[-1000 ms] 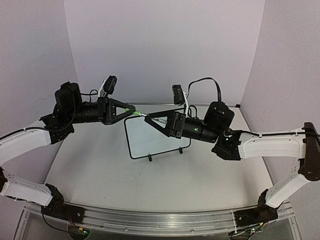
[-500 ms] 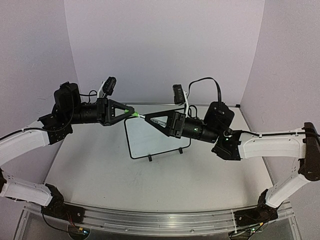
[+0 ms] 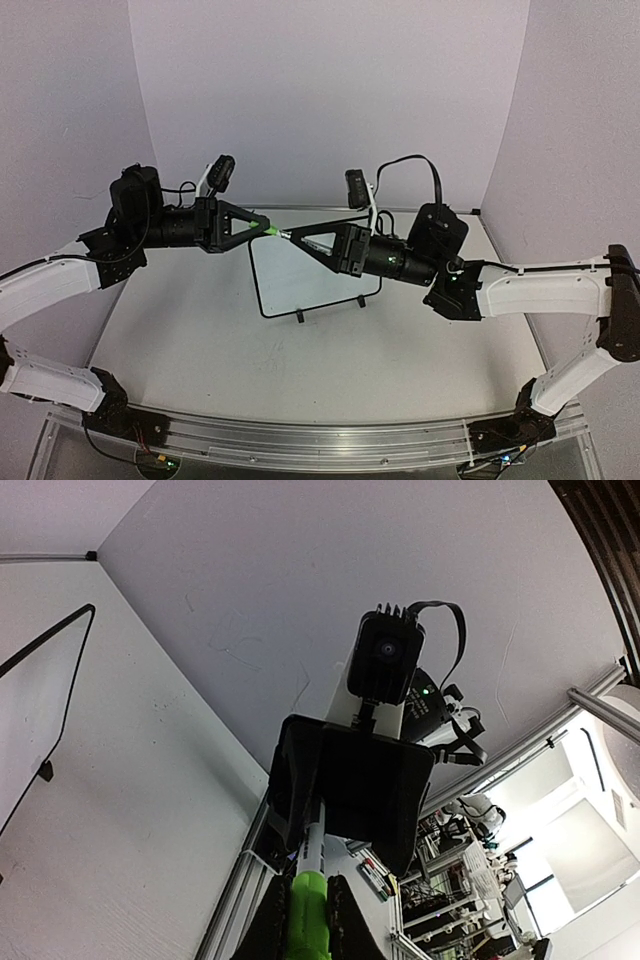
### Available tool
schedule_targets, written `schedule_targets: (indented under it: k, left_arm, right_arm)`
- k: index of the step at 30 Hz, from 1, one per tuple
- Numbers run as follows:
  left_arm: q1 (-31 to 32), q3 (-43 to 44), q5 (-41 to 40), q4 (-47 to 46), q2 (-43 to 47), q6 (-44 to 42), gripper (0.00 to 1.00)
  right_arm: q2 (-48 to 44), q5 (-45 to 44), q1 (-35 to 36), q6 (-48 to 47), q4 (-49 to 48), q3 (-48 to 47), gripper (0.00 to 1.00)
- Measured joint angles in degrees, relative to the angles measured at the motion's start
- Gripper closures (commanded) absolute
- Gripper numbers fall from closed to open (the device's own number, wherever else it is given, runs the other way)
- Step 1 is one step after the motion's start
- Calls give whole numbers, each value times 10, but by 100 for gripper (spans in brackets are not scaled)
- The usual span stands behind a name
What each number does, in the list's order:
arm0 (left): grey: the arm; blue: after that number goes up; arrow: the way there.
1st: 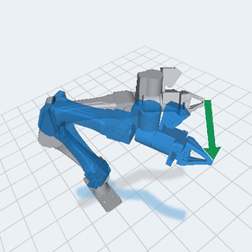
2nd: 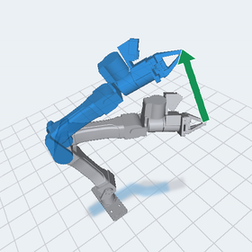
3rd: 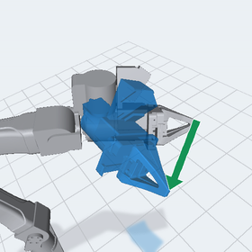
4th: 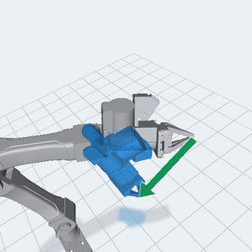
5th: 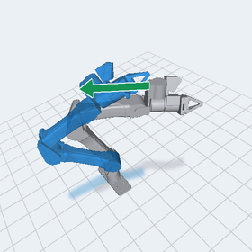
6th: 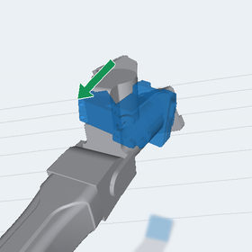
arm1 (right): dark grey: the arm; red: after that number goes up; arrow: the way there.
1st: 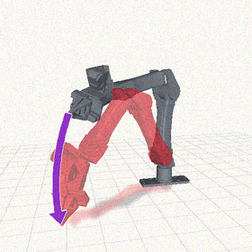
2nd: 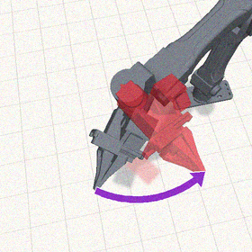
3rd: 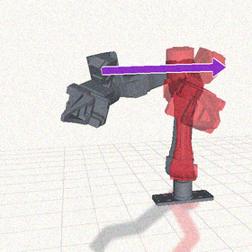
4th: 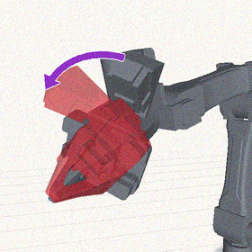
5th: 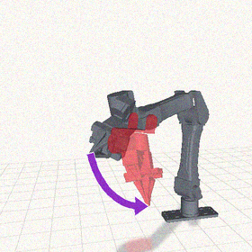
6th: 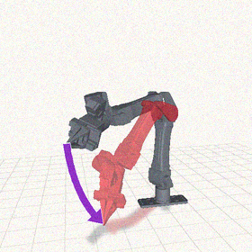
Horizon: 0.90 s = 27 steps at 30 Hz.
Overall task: Write a sentence on the whiteboard
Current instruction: Open the pen cap from the whiteboard marker.
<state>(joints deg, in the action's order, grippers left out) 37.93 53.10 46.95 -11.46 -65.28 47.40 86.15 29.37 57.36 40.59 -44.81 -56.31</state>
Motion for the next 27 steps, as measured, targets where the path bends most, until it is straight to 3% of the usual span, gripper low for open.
schedule_targets:
  k: [6, 16, 27]
  left_arm:
    - [0, 0, 6, 0, -3, -3, 100]
    - [0, 0, 13, 0, -3, -8, 100]
    - [4, -16, -6, 9, 17, -7, 100]
  right_arm:
    - [0, -1, -2, 0, 8, 0, 66]
    - [4, -11, -5, -1, 16, 0, 98]
    - [5, -31, 2, -1, -2, 17, 100]
